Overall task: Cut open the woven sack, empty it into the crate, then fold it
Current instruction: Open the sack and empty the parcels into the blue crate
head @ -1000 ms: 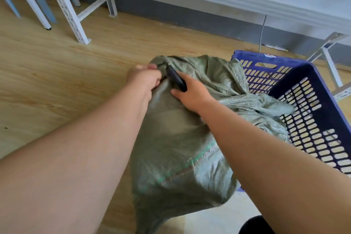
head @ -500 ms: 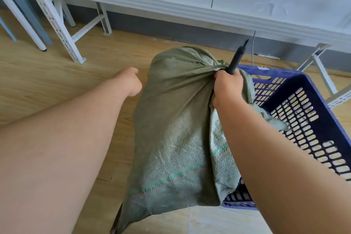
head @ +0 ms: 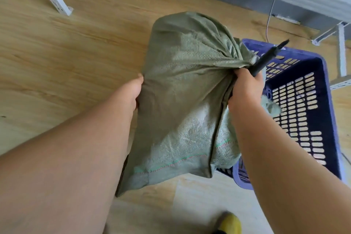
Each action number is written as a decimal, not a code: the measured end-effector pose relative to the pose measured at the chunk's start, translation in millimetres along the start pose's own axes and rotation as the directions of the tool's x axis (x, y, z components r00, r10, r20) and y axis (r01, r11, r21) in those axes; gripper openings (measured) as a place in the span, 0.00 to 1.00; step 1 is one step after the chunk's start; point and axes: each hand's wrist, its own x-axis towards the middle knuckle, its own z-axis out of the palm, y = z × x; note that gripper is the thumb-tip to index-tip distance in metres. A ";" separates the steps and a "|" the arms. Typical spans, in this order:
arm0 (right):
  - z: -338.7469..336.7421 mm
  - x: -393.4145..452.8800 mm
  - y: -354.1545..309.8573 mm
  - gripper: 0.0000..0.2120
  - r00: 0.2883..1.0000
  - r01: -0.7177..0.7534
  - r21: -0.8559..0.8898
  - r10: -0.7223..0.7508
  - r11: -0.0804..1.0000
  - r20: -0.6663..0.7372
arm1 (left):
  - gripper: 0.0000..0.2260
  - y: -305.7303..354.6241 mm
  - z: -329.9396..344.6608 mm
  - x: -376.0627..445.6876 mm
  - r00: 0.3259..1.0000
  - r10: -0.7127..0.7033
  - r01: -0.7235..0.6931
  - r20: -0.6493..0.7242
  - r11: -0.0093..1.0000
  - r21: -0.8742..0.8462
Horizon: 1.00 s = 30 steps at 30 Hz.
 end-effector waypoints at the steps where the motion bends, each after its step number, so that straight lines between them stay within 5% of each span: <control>1: -3.3 -3.2 -5.9 0.11 1.000 0.015 -0.060 -0.014 0.998 0.012 | 0.19 0.8 -0.1 -7.1 1.000 0.006 -0.006 0.004 0.998 -0.065; 7: -28.3 -26.2 -51.8 0.17 0.998 0.045 -0.389 -0.025 0.920 0.058 | 0.09 21.8 -9.5 -63.2 0.990 0.023 -0.039 -0.140 0.993 -0.111; 12: -61.5 -56.2 -103.8 0.20 0.997 -0.001 -0.498 0.038 0.867 0.064 | 0.08 44.7 11.3 -136.8 0.990 0.114 -0.120 -0.088 0.991 -0.061; 14: -74.1 -68.5 -126.5 0.18 0.996 -0.029 -0.514 0.070 0.857 0.060 | 0.01 57.3 24.2 -176.0 0.991 0.117 -0.122 -0.059 0.989 -0.085; 21: -120.2 -114.6 -215.5 0.10 0.982 -0.012 -0.533 0.110 0.846 0.152 | 0.14 91.7 74.2 -286.7 0.985 0.070 -0.064 0.159 0.997 -0.047; 27: -169.7 -146.8 -274.2 0.19 0.939 -0.040 -0.458 0.190 0.888 0.286 | 0.04 113.6 147.2 -376.1 0.972 0.036 -0.052 0.230 0.997 0.064; 30: -193.8 -148.9 -289.3 0.14 0.956 -0.146 -0.409 0.235 0.901 0.178 | 0.05 117.9 174.0 -414.5 0.963 0.058 -0.099 0.261 0.984 0.148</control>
